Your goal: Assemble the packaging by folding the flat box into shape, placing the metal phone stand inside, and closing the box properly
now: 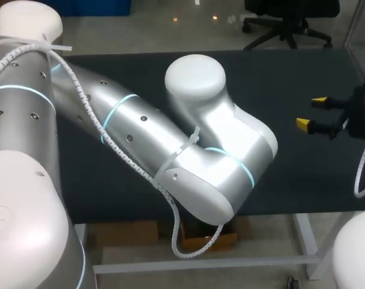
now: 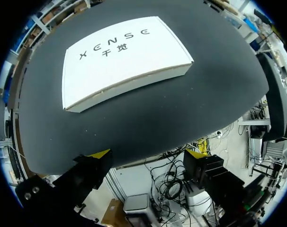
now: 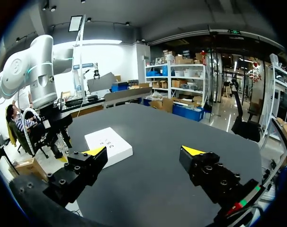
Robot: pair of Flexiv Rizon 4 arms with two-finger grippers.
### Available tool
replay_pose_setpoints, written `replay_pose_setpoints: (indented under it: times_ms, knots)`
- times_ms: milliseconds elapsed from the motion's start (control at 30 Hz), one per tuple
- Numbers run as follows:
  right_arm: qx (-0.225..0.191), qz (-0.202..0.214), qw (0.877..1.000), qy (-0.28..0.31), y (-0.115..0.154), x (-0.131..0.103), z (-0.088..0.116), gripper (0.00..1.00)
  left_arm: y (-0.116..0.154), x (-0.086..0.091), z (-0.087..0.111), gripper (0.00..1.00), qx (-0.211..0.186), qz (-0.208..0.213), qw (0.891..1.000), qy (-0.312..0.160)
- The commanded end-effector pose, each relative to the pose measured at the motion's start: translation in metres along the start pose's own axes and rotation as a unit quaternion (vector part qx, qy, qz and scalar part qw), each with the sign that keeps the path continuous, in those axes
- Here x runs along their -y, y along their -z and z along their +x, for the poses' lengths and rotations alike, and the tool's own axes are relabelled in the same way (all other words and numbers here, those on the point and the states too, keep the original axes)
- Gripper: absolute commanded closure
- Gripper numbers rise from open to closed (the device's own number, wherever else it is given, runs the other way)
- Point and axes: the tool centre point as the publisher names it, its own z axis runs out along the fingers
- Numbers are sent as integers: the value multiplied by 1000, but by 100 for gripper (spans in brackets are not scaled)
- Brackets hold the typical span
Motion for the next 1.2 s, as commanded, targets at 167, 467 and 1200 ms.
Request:
replay_pose_setpoints:
  times_ms: [167, 467, 1200]
  knots:
    - [-1, -4, 1000, 0, 1, 1, 0, 0, 0, 2, 4, 0, 10, -3, 1000, 0]
    - [-17, -59, 998, 31, -3, 5, -2, 0, -7, 13, 7, 0, 12, -3, 1000, 3]
    - [-27, -81, 991, 106, -12, -1, -22, 0, -19, 61, -10, 0, -11, -21, 995, 101]
